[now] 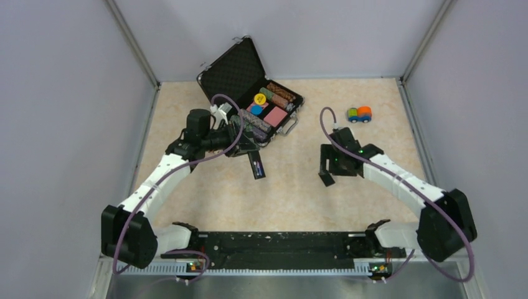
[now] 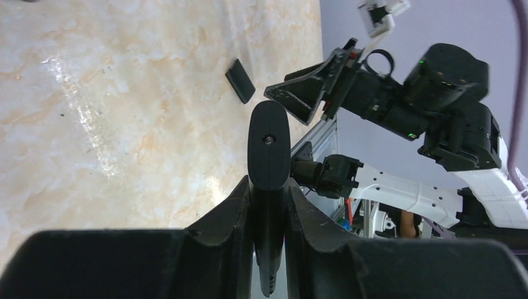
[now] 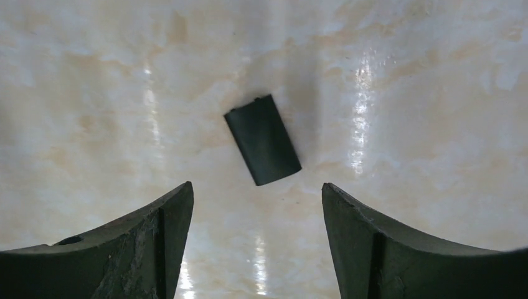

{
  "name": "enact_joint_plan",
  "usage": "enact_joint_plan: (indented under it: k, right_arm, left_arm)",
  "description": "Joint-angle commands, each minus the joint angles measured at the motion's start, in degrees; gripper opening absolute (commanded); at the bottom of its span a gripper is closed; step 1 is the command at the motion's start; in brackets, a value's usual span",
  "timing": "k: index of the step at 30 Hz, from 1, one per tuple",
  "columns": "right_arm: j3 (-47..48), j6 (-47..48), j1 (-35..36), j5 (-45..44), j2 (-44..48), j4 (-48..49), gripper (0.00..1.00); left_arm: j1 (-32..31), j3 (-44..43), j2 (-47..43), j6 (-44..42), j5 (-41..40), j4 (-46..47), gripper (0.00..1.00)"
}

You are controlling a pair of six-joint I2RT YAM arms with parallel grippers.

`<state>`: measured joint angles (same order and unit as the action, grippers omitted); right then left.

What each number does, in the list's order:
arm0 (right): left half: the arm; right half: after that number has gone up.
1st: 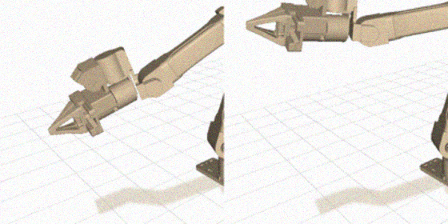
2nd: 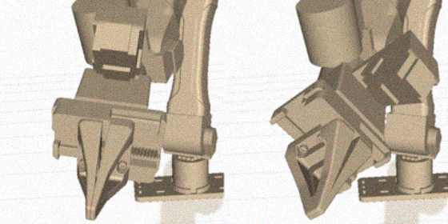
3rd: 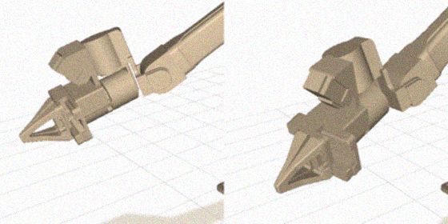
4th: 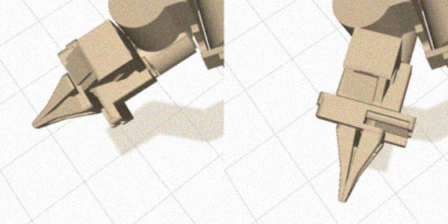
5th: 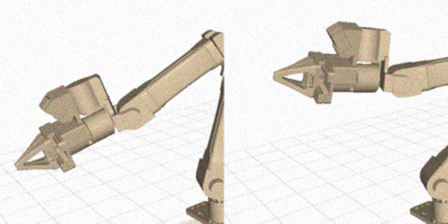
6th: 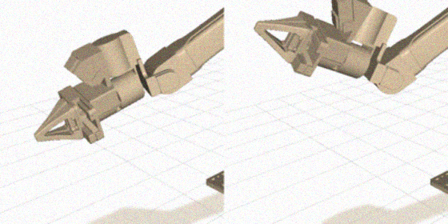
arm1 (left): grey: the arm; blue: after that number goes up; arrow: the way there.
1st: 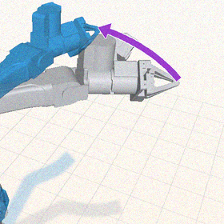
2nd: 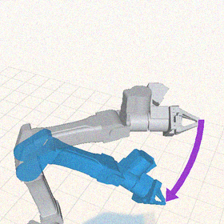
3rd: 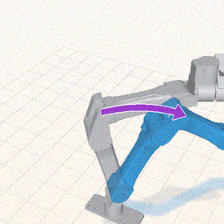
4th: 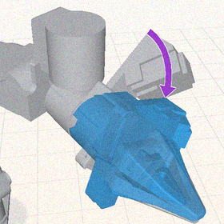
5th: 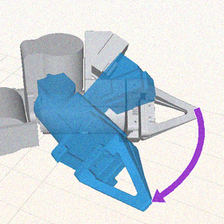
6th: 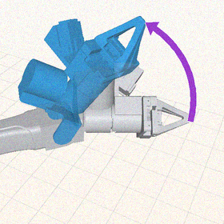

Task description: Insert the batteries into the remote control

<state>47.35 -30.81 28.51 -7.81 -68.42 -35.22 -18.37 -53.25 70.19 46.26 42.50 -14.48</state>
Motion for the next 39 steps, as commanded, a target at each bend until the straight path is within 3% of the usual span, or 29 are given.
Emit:
enact_joint_plan:
  k: [1, 7, 14, 22, 31, 35, 39]
  right_arm:
    - [3.7, 9.9, -0.4, -4.1, -7.6, -4.4, 0.75]
    - [5.5, 14.1, -0.3, -3.5, -14.5, -3.7, 0.73]
    - [6.1, 16.1, -0.4, -1.0, -19.3, -2.1, 0.63]
    - [5.6, 16.1, -0.4, 1.0, -22.0, -0.4, 0.62]
    - [4.6, 14.2, -0.3, 3.8, -23.1, -0.3, 0.42]
    - [4.3, 13.1, -0.3, 5.1, -22.6, 0.0, 0.28]
    - [3.9, 11.8, -0.4, 10.5, -18.8, 1.1, 0.25]
  left_arm:
    - [1.4, 1.0, -1.4, -1.6, 0.2, -0.5, 0.0]
    - [1.9, 1.2, -0.6, -1.6, 0.9, -0.4, 0.0]
    - [2.1, 1.6, 0.1, -1.0, 1.6, 0.4, 0.0]
    - [2.3, 1.9, 0.3, -1.0, 1.7, 0.4, 0.0]
    - [2.3, 2.1, 0.5, -0.8, 1.8, 0.6, 0.0]
    - [2.3, 2.8, 0.5, -0.5, 2.0, 1.2, 0.0]
    - [2.2, 5.4, 0.2, 1.0, 3.9, 5.9, 0.0]
